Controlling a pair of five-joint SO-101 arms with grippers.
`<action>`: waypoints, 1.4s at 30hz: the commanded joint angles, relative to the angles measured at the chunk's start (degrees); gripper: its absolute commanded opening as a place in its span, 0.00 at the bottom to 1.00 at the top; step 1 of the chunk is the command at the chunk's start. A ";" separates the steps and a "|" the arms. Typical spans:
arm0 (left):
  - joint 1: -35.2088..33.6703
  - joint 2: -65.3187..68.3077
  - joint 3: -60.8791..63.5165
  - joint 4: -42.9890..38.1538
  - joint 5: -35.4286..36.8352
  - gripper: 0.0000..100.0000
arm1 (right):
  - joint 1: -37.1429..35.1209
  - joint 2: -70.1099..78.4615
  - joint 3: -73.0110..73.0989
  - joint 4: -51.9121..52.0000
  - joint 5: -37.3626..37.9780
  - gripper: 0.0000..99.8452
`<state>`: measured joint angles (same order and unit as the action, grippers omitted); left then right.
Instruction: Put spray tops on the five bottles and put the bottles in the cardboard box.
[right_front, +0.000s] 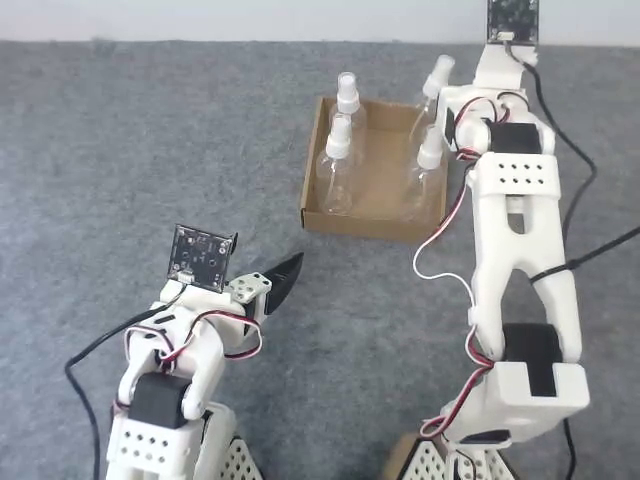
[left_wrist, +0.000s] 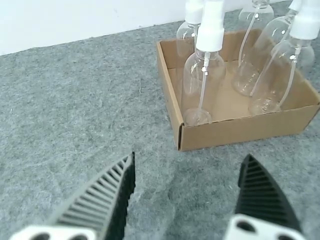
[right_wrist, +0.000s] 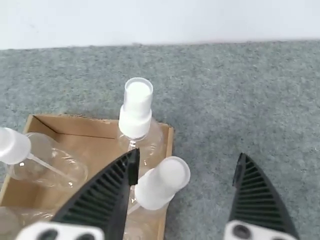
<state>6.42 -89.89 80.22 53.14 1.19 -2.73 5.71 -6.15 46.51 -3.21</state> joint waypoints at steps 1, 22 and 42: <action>-0.26 -0.70 -0.48 -1.58 -0.53 0.31 | -0.31 -0.75 -0.62 0.84 0.70 0.24; -0.26 -0.70 -0.48 -1.58 -0.53 0.31 | -0.31 -0.75 -0.62 0.40 0.70 0.17; -0.26 -0.70 -0.48 -1.58 -0.53 0.31 | -0.04 -0.75 -0.62 0.84 0.70 0.11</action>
<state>6.42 -89.89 80.22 53.14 1.19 -2.64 5.71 -6.15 47.03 -3.21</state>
